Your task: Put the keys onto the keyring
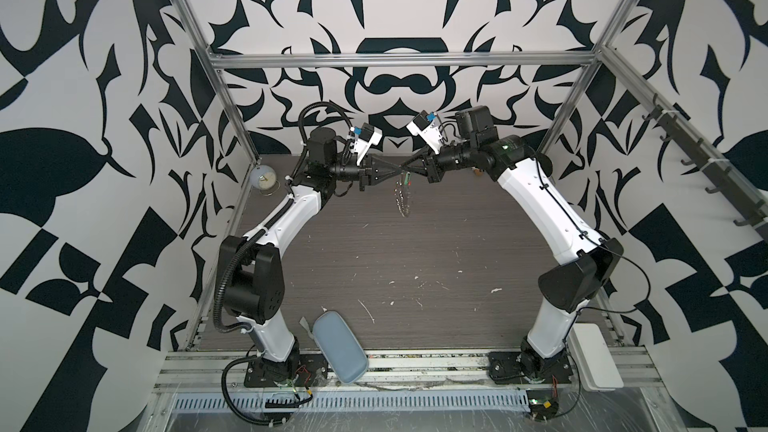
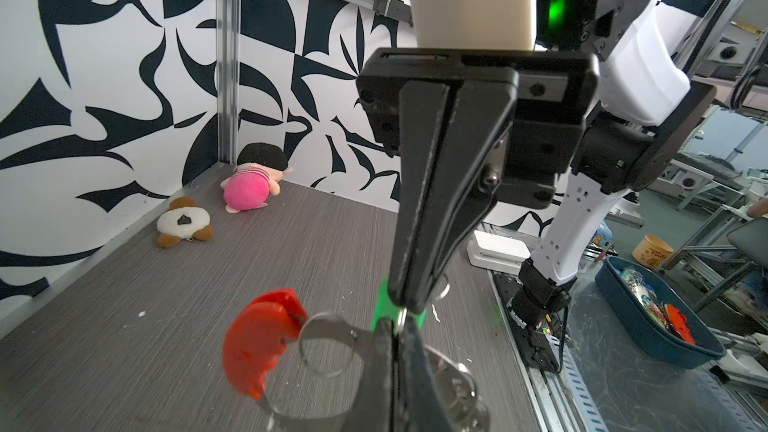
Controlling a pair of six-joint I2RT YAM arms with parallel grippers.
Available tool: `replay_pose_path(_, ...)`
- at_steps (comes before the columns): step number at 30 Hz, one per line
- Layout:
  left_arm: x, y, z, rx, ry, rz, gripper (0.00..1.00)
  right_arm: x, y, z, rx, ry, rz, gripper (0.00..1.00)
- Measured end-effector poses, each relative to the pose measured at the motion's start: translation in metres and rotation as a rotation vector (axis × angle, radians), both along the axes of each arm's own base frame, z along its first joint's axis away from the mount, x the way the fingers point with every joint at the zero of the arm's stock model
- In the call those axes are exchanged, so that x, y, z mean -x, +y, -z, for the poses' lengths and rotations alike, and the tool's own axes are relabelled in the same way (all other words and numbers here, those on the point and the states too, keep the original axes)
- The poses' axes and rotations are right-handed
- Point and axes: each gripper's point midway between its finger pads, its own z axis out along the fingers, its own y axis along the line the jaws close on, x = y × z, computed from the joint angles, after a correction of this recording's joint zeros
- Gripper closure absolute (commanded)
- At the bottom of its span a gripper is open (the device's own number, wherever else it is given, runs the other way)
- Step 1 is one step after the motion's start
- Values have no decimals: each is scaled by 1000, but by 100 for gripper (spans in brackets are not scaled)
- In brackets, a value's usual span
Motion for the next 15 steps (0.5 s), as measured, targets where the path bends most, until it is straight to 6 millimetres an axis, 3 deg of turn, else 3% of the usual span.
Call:
replay_pose_path(5, -11, -2, 16, -7, 15, -94, 100, -10, -21, -8, -93, 76, 174, 72)
replay_pose_path(11, -22, -6, 27, -28, -54, -274, 100, -38, -64, -27, -253, 223, 511, 70)
replay_pose_path(15, -29, -13, 29, -30, -136, -382, 100, -49, -73, -28, -358, 375, 657, 70)
